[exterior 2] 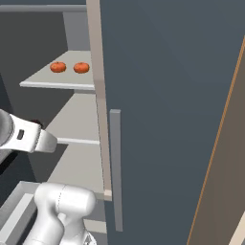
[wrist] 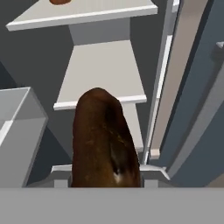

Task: Take the squash, sweet potato, and squash from the freezer and place them in the bowl on the counter.

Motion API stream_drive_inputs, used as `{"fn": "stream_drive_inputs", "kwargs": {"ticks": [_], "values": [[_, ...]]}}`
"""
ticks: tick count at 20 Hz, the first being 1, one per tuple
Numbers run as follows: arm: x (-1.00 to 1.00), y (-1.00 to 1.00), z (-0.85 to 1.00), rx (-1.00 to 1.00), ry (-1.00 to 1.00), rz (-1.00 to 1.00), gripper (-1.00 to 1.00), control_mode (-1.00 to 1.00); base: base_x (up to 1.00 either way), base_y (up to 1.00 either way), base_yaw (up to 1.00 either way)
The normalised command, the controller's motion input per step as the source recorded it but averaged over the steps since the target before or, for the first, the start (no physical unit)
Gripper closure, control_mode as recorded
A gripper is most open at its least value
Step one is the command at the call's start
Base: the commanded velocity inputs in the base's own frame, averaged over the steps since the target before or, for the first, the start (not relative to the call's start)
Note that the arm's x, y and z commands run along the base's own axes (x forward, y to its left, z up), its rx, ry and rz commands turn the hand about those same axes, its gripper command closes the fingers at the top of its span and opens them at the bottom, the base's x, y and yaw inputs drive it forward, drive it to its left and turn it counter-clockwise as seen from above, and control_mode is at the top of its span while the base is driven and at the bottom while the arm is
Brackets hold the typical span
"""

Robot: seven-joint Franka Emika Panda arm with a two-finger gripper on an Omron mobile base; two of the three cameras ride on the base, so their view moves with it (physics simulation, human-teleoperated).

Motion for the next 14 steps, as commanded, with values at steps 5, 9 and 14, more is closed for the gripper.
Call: {"fn": "stream_drive_inputs", "kwargs": {"ticks": [5, 9, 14], "values": [[-0.14, 0.00, 0.39, -0.02, 0.00, 0.00, 1.00, -1.00, 0.00, 0.00, 0.00], [-0.06, 0.00, 0.32, -0.02, 0.00, 0.00, 1.00, -1.00, 0.00, 0.00, 0.00], [-0.10, -0.02, 0.02, 0.00, 0.00, 0.00, 1.00, -1.00, 0.00, 0.00, 0.00]]}}
